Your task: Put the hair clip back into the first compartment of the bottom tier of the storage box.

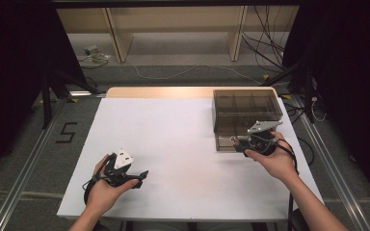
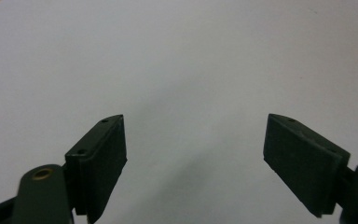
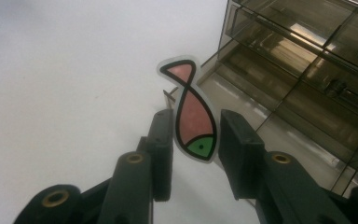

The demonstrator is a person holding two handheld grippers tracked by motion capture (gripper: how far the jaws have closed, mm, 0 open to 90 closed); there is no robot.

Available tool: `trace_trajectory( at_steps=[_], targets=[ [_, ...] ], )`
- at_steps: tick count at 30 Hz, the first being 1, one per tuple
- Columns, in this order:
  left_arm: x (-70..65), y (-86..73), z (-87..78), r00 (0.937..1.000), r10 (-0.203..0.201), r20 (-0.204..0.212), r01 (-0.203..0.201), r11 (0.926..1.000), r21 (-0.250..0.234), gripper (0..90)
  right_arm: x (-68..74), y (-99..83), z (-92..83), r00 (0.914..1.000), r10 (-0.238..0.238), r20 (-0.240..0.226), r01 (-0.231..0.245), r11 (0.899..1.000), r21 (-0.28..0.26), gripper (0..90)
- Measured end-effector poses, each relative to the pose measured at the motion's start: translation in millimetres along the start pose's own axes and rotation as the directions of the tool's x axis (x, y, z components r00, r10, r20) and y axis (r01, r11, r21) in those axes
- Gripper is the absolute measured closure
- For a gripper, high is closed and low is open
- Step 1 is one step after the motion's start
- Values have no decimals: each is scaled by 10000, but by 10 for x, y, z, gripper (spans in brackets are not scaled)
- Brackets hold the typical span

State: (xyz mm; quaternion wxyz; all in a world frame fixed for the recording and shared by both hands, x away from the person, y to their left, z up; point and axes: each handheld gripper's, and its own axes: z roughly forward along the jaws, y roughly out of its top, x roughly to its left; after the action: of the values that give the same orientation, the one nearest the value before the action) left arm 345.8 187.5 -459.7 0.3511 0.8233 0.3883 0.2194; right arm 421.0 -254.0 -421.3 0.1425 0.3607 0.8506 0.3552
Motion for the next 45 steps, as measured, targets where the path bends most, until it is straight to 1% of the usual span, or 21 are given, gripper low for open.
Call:
trace_trajectory(
  at_steps=[4,8,18,36,45],
  targets=[
    [-1,0,1,10000,28,4,-28,10000,9,213,-7,4,10,10000,-26,34,26,10000,14,667],
    [-3,0,0,10000,-18,-13,18,10000,-9,213,-14,12,18,10000,56,38,-56,10000,5,667],
    [-4,3,1,10000,16,17,-16,10000,7,213,-33,27,52,9998,196,98,-195,9998,-22,667],
    [-13,12,10,9999,96,49,-96,10000,-1,214,-44,50,97,9997,218,131,-219,9998,10,667],
    [-12,10,11,10000,44,69,-44,10000,7,215,-51,83,129,9995,286,160,-286,9996,-38,667]
  ],
)
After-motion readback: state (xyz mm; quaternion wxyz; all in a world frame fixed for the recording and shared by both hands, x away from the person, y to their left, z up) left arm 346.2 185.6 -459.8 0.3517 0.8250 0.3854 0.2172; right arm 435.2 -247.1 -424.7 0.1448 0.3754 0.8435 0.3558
